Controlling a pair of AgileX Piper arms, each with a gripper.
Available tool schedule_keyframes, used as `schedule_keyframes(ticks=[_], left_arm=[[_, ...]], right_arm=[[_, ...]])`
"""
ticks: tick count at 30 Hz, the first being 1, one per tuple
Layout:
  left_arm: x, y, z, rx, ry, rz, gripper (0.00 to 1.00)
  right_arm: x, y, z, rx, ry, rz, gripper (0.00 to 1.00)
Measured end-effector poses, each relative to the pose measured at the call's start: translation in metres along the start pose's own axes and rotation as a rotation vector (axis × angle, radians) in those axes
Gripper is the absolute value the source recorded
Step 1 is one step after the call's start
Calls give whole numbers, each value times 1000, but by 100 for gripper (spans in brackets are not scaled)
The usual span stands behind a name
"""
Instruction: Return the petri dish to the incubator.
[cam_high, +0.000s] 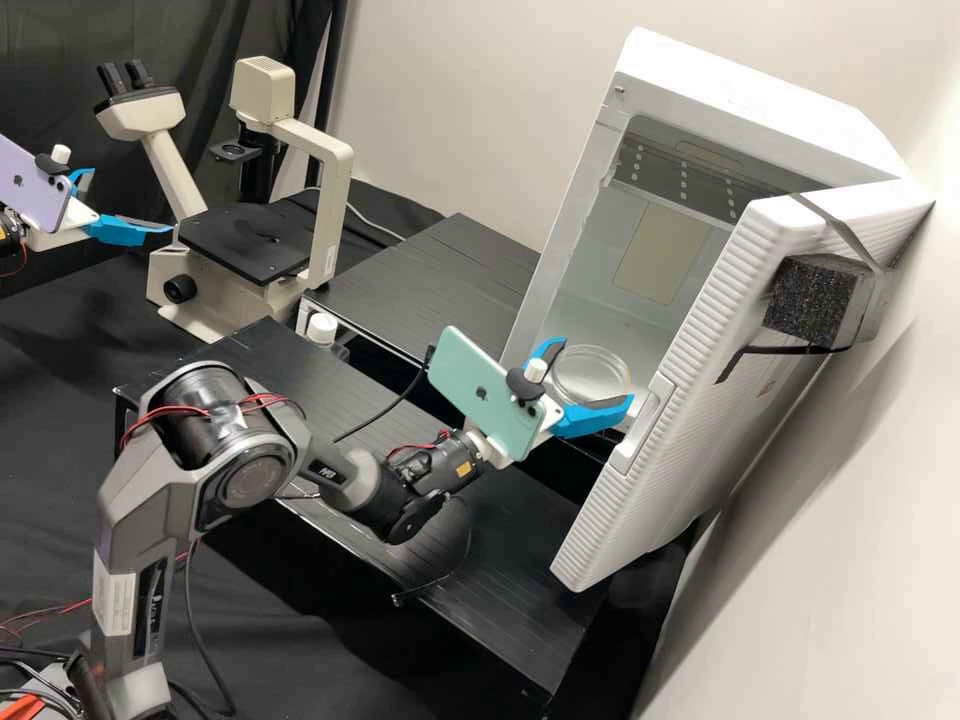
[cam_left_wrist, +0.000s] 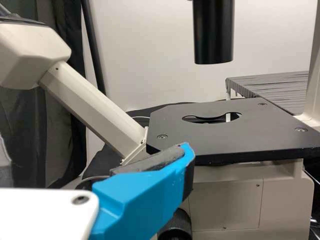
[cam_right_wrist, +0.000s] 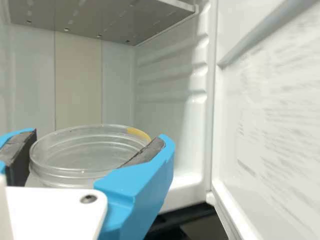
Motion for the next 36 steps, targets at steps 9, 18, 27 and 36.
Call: schedule_keyframes(ticks=[9,18,27,36], left_arm=[[0,0,0,0,0,0,100],[0,0,0,0,0,0,100],[0,0,0,0,0,0,100],[0,0,0,0,0,0,100]], right_arm=[[47,-5,9,4,-21,-16,0],[76,-31,19,19,-77,-109,0],[95,-50,31,-7,-117,-165,0],[108,-55,34,-4,-106,-153,0]])
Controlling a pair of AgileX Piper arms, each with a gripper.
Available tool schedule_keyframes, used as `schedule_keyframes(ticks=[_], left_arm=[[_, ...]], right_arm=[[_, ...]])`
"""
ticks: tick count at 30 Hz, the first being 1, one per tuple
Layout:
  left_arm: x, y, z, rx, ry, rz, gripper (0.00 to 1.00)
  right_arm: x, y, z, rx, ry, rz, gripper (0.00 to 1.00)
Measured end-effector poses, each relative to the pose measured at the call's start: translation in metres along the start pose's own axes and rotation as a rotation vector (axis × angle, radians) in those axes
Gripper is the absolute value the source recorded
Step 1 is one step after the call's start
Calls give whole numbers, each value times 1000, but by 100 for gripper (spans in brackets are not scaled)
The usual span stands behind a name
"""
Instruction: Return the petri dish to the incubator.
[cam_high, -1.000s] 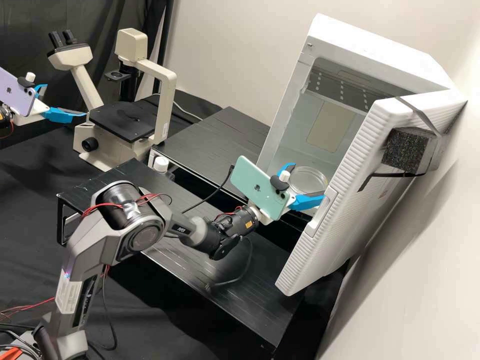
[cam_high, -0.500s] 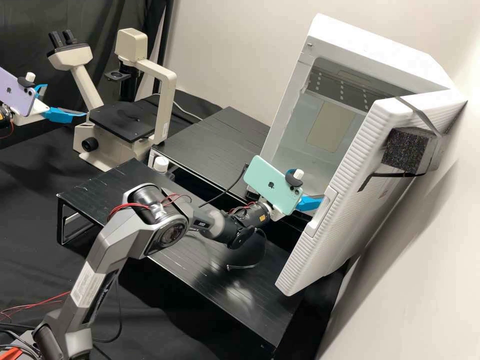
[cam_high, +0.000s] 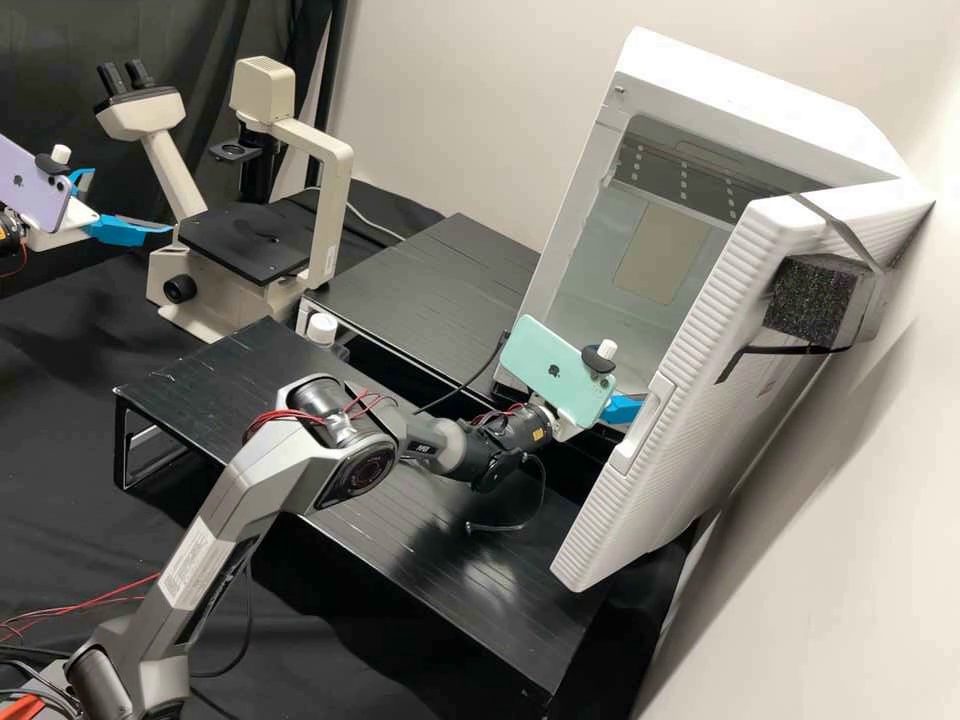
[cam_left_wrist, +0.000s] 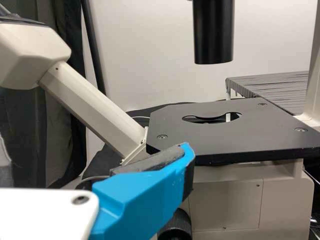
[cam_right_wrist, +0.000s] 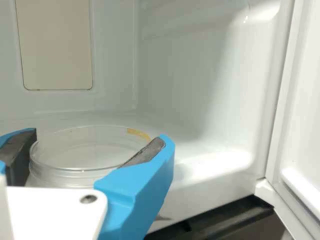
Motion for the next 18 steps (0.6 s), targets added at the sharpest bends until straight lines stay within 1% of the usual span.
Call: schedule_keyframes(ticks=[3,6,15,16,18], left_arm=[[0,0,0,0,0,0,100],[0,0,0,0,0,0,100],[0,0,0,0,0,0,100],[0,0,0,0,0,0,100],[0,0,0,0,0,0,100]], right_arm=[[4,-1,0,1,4,4,0],[9,-2,-1,-15,6,8,0],[17,-6,-5,-14,2,-12,0],[17,-7,-4,-14,-2,-15,100],[17,-7,-4,-14,-2,-15,100]])
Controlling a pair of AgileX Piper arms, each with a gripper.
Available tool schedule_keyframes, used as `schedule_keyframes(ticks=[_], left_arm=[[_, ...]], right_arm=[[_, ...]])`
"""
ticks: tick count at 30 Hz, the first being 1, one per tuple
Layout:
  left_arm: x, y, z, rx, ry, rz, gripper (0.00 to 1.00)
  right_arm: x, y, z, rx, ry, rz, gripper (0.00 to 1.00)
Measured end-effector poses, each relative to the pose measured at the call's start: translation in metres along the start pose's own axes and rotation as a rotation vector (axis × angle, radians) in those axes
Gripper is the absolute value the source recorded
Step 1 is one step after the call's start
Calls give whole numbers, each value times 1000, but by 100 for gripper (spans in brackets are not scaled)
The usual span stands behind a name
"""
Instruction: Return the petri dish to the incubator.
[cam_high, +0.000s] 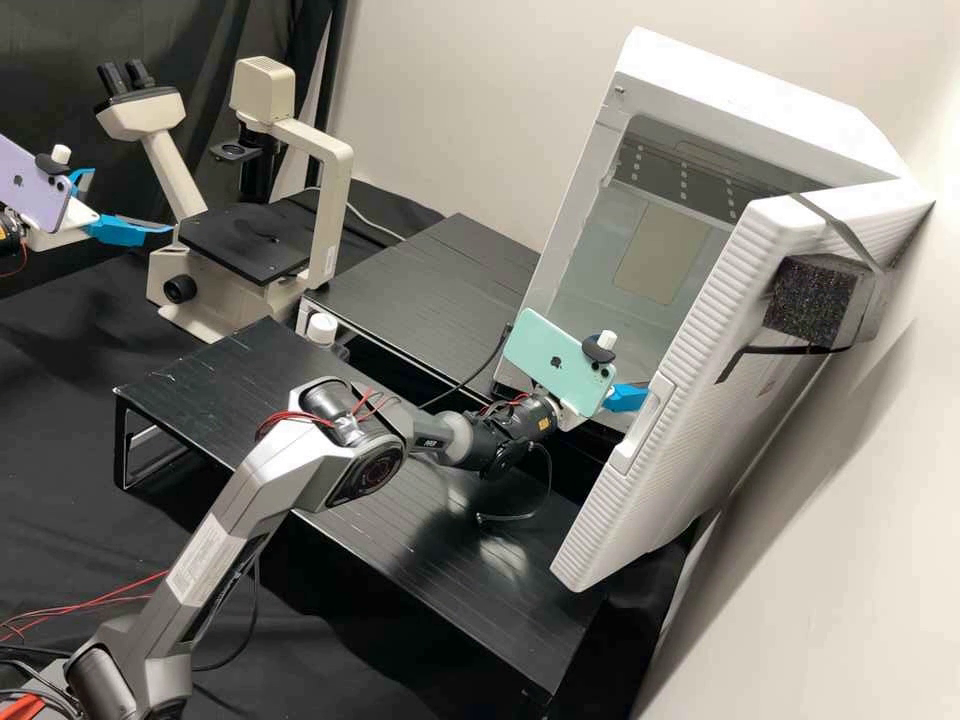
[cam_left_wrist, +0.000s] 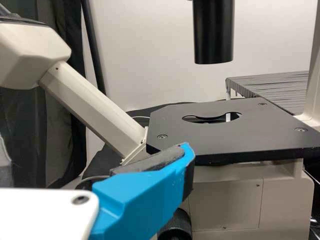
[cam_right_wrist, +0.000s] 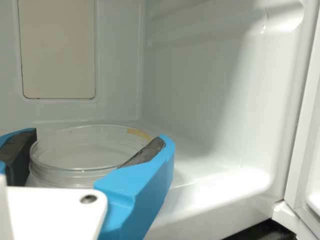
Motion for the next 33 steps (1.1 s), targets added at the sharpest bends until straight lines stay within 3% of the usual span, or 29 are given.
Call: schedule_keyframes(ticks=[18,25,33], left_arm=[[0,0,0,0,0,0,100],[0,0,0,0,0,0,100],[0,0,0,0,0,0,100]], right_arm=[[-2,-3,3,0,-15,-15,100],[-27,-1,3,25,-17,4,100],[-81,10,4,83,21,19,100]])
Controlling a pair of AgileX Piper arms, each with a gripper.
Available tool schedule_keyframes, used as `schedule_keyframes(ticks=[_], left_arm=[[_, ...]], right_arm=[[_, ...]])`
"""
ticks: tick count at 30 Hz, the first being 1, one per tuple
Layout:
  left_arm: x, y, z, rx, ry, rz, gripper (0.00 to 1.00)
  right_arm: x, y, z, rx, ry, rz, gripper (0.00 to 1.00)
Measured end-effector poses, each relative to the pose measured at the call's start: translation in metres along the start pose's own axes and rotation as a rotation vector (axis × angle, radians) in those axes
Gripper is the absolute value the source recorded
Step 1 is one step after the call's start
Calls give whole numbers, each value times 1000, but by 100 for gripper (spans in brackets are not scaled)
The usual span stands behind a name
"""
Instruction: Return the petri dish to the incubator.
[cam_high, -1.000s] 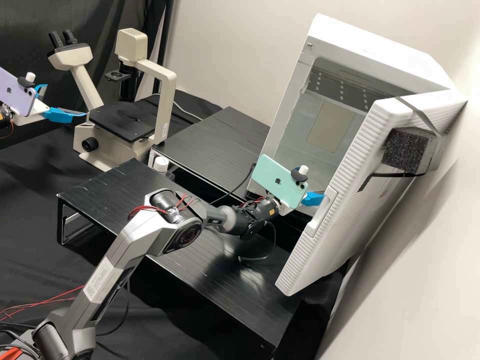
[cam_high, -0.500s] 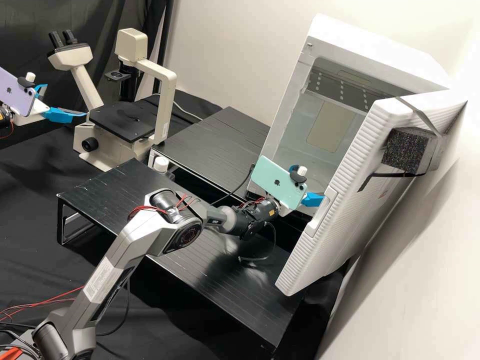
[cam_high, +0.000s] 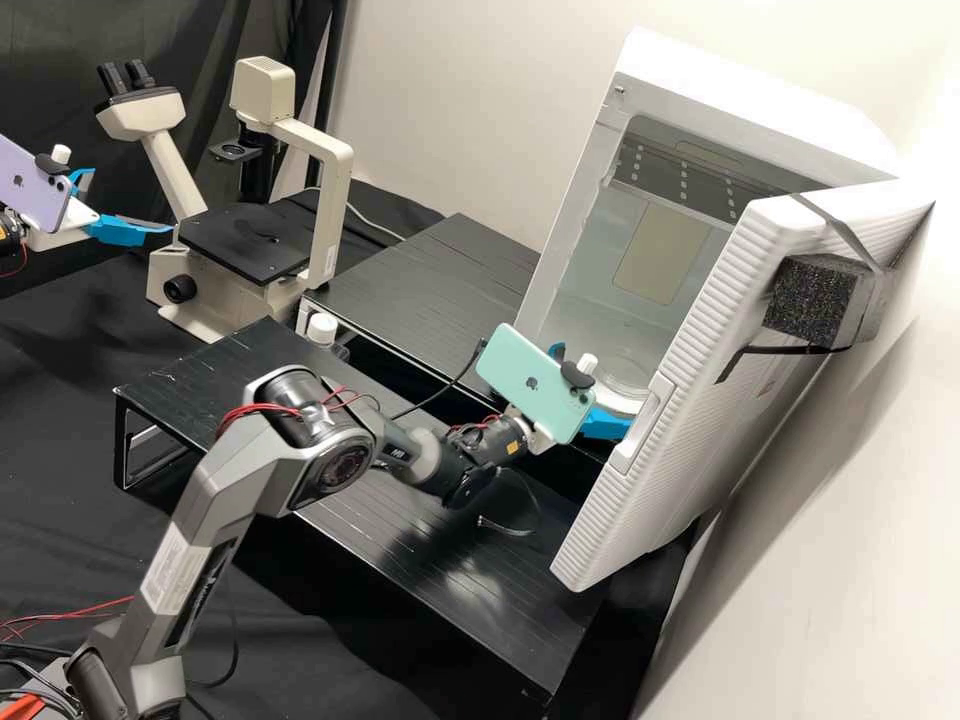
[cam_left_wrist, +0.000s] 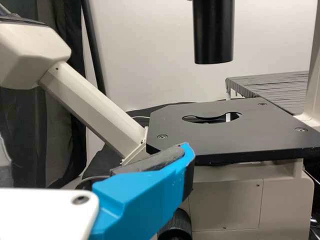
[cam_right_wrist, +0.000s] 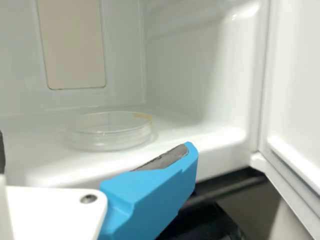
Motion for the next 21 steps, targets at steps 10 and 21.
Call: schedule_keyframes(ticks=[10,21], left_arm=[[0,0,0,0,0,0,100],[0,0,0,0,0,0,100]], right_arm=[[-89,6,-11,7,96,70,100],[-173,-13,-19,48,110,-83,100]])
